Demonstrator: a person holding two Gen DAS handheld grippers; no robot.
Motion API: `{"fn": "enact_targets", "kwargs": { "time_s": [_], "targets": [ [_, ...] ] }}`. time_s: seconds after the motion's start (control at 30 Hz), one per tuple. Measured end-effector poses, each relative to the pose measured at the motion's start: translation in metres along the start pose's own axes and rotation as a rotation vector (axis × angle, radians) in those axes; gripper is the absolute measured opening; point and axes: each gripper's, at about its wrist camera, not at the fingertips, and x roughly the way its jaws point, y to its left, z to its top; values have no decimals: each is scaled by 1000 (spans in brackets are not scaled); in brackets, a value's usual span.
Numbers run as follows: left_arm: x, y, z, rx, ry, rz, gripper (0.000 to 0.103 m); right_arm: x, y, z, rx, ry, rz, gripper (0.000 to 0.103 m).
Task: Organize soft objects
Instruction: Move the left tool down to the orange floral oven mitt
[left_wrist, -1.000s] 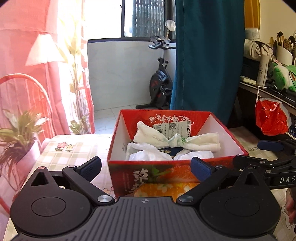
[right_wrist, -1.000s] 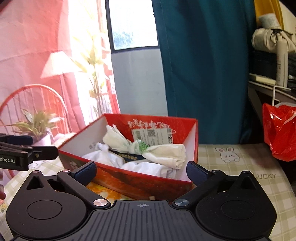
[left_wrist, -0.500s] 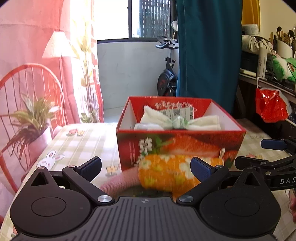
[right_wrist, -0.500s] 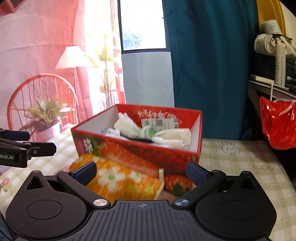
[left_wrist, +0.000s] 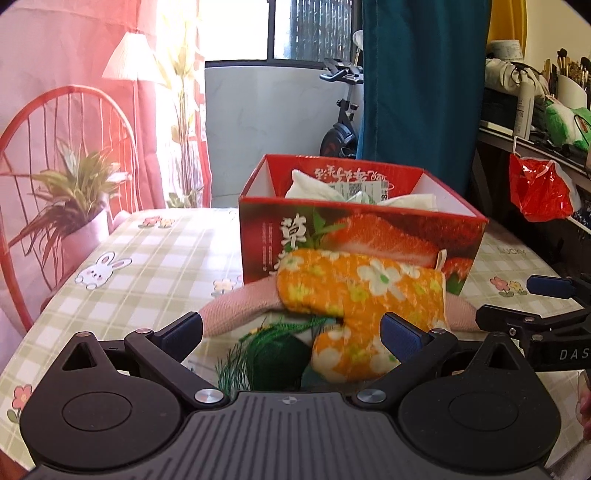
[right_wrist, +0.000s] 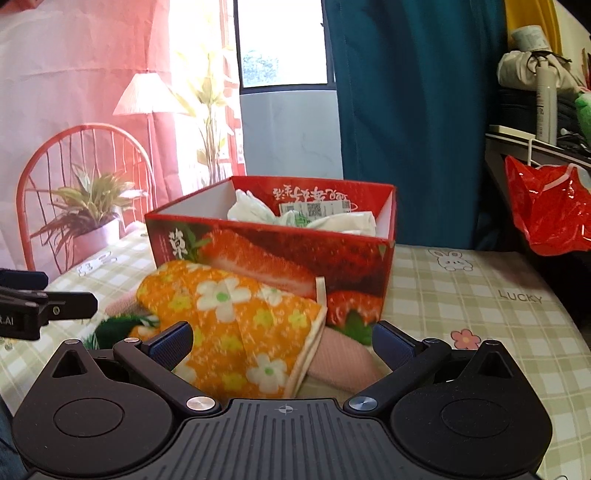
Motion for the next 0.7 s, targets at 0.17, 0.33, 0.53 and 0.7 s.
{"fn": "enact_targets", "kwargs": {
  "time_s": [0.17,0.33,0.53,0.7],
  "targets": [
    [3,0,-9,-5,18,1,103,1,0,-12,-9,8,-16,102],
    [8,-2,-15,2,42,-2,102,3,1,-17,-30,1,-31,102],
    [12,0,-19,-6,54,-9,100,9,-6,-26,16,7,-27,102],
    [18,3,-22,-21,75,-23,94,18,-8,-33,31,48,-22,102]
  ]
}}
